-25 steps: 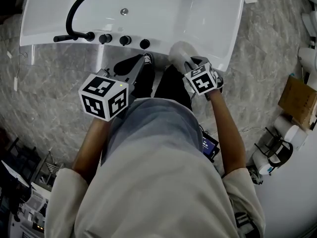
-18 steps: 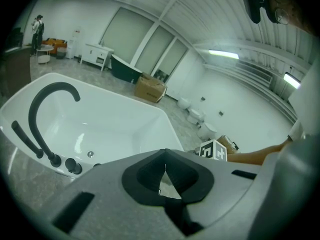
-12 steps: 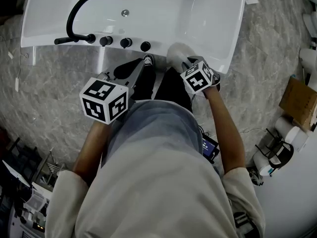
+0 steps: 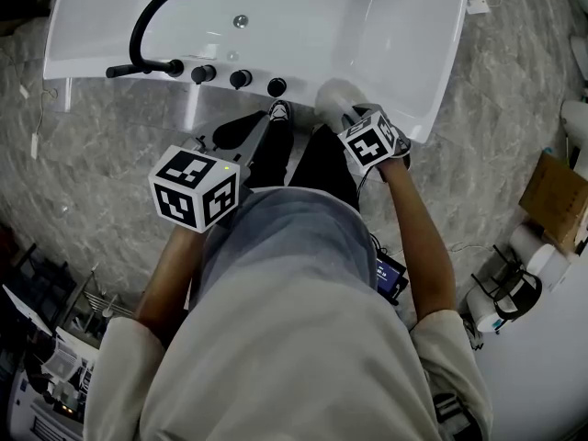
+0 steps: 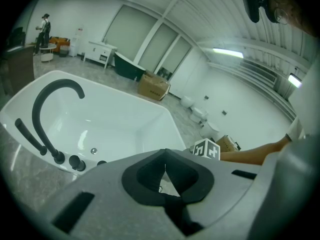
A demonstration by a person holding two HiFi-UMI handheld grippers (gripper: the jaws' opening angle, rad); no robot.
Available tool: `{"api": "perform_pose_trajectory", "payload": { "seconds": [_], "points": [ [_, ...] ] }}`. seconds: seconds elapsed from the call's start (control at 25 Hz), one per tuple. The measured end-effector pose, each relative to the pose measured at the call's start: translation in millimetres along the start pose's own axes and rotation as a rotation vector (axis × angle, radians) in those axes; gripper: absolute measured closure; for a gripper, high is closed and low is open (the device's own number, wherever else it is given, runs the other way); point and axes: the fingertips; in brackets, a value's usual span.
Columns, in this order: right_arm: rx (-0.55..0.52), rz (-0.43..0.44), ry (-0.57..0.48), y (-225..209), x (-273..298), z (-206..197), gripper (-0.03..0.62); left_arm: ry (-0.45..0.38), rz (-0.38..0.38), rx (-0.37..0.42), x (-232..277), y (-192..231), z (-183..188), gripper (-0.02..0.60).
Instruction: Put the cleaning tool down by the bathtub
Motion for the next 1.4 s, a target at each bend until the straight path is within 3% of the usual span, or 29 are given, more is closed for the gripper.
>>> {"api": "perform_pose_trajectory", "payload": {
  "seconds": [1.4],
  "points": [
    [0.007,0.002,0.046,-3.9,40.2,6.3,0.514,0.030,0.022,-0.011,-3.5,0.3,-13.7,0.577]
  ]
}}
Point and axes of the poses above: the fingertips, and each gripper's own axes: x forward along the fingers, y to its left, z out of its top, and after that the axes turned 2 degrees about -y, right-handed
